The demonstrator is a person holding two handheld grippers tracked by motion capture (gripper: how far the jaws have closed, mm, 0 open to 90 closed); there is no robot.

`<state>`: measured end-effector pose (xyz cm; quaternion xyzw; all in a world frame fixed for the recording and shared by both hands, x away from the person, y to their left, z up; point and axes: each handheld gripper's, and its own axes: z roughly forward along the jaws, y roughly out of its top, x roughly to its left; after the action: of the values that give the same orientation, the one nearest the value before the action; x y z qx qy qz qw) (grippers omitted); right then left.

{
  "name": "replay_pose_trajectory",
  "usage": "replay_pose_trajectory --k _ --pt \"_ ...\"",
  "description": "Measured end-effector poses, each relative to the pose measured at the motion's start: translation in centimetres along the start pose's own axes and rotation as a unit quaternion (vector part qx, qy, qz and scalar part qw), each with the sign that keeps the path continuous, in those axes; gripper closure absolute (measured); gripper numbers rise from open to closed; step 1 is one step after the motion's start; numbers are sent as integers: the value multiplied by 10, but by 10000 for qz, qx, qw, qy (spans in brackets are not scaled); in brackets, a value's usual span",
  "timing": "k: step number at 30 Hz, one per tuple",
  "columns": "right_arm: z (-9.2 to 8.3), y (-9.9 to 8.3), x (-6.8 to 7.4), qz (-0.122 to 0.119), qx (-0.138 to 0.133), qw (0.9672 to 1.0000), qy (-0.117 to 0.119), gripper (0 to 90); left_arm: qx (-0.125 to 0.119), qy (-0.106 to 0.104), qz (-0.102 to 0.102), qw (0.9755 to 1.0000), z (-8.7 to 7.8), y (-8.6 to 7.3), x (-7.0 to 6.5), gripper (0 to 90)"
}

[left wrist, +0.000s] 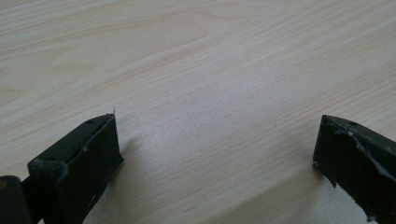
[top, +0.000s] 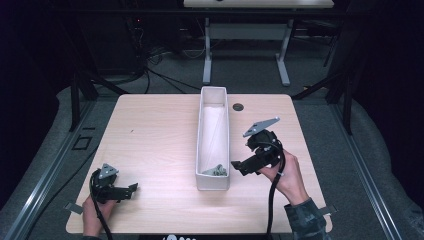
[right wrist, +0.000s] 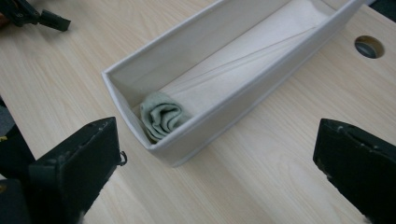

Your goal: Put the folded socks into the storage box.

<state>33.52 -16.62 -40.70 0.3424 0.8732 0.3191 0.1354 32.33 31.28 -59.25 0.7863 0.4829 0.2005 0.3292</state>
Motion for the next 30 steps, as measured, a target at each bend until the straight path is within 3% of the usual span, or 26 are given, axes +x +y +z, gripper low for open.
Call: replay_pose_trajectory --k 19,30 --pt "-16 -58 -19 461 -217 9971 -563 0 -3 1 1 10000 0 0 0 5" --pt "-5 -96 -26 735 -299 9934 -831 4 -2 3 5 10000 0 0 0 5"
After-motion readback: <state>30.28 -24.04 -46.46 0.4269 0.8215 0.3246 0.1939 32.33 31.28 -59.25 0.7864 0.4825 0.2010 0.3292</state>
